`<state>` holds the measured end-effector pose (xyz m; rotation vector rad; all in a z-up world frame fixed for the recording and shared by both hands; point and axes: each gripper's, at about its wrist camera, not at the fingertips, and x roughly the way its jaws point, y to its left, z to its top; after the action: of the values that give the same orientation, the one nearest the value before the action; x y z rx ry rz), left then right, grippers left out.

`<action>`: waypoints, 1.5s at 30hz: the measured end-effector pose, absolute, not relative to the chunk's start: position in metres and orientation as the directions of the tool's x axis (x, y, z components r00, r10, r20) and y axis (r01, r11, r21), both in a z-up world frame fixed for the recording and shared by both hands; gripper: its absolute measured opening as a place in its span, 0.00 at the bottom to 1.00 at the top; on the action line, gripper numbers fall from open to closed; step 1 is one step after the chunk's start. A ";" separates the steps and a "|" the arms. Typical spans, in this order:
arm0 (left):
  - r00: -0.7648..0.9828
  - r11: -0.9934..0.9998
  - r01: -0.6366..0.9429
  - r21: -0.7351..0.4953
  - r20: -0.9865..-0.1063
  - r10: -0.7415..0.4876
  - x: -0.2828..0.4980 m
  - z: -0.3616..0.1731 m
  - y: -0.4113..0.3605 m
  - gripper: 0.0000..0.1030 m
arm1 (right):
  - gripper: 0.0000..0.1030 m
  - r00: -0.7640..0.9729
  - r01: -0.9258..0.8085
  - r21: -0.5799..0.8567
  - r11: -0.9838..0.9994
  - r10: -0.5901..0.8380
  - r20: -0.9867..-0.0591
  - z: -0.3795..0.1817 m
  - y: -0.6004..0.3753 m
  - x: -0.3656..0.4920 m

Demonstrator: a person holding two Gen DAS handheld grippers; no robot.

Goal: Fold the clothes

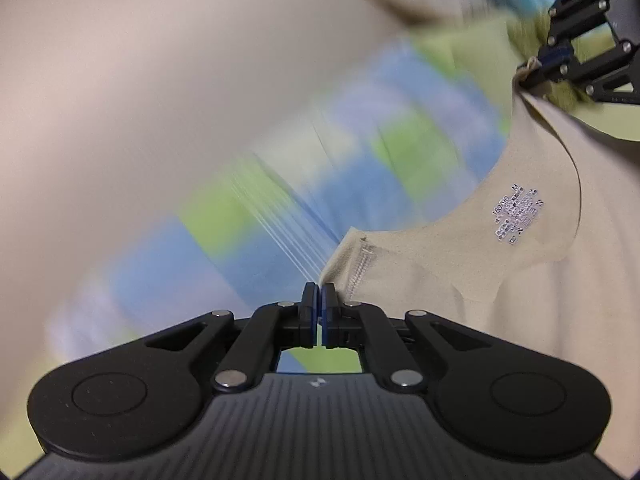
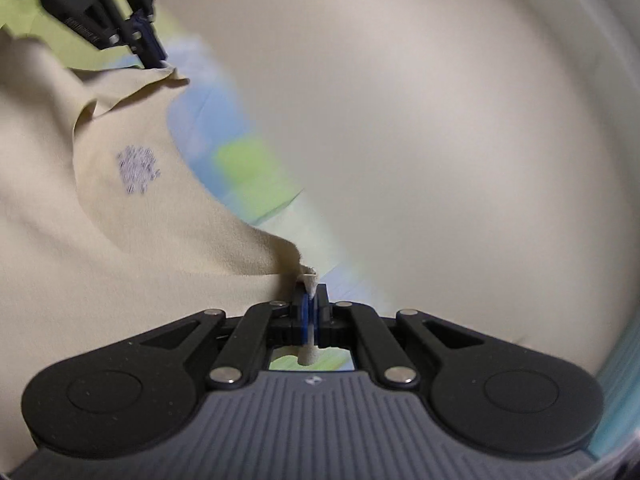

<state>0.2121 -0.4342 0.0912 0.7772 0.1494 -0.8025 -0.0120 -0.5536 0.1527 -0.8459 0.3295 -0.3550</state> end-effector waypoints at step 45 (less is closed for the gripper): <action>0.427 0.336 0.902 0.271 -0.674 -0.603 0.308 -0.086 -0.464 0.23 | 0.37 0.804 0.135 -0.196 0.971 -0.223 -0.552 -0.052 -0.726 0.118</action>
<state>0.3078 -0.4641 -0.0864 0.6853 0.5079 -1.0383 0.1178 -0.7263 -0.0522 -0.1495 0.6081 -0.1926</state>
